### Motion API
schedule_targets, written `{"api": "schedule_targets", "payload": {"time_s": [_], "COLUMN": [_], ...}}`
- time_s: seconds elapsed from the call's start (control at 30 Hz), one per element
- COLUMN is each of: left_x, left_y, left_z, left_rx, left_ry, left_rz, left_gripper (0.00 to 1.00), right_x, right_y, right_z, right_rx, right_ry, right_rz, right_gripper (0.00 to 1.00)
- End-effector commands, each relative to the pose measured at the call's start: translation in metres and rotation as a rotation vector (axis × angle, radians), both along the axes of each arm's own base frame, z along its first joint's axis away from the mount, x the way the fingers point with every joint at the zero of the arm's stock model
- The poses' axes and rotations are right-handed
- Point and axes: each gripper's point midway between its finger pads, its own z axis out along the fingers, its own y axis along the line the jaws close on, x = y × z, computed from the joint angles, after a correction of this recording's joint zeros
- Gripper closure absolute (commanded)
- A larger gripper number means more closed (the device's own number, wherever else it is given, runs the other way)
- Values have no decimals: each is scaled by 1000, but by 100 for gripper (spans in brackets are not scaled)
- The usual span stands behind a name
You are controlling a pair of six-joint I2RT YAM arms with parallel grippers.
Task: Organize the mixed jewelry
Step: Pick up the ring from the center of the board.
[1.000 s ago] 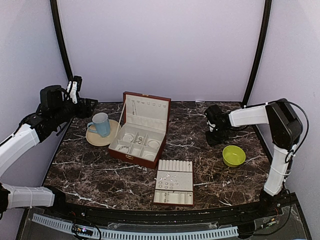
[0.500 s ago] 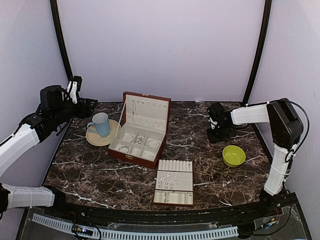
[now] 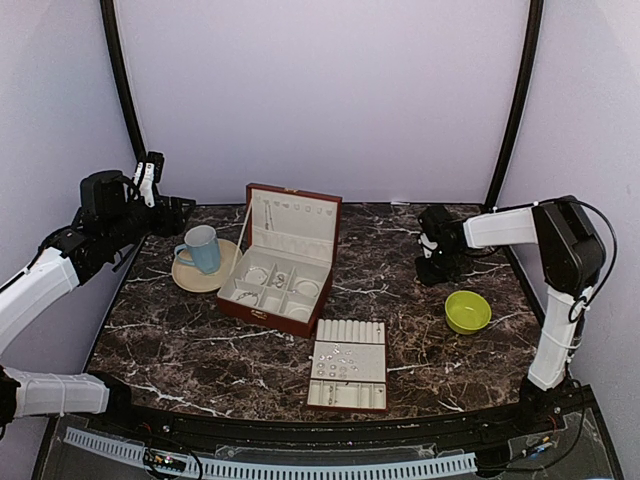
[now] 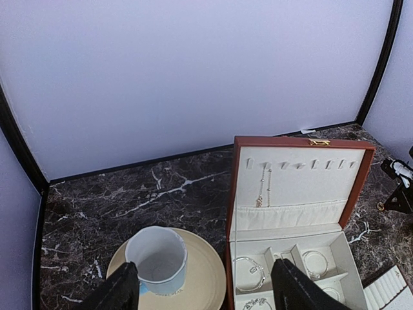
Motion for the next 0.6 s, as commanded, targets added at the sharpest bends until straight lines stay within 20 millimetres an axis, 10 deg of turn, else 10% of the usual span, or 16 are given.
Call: {"api": "schedule_targets", "payload": {"time_s": [0.0,0.57], "left_x": [0,0], "left_y": [2,-3], "left_z": [-2,0], "left_rx": [11,-7], "left_ry": [-10,-16], "left_rz": [2,-20], "left_gripper": [27,32], "right_x": [6,-5], "right_y": [5,-1], "right_z": [-2,23], "right_rx": [20,62], "right_ry": [-5,-79], "right_rz": [18,-22], "right_gripper": [88,100]}}
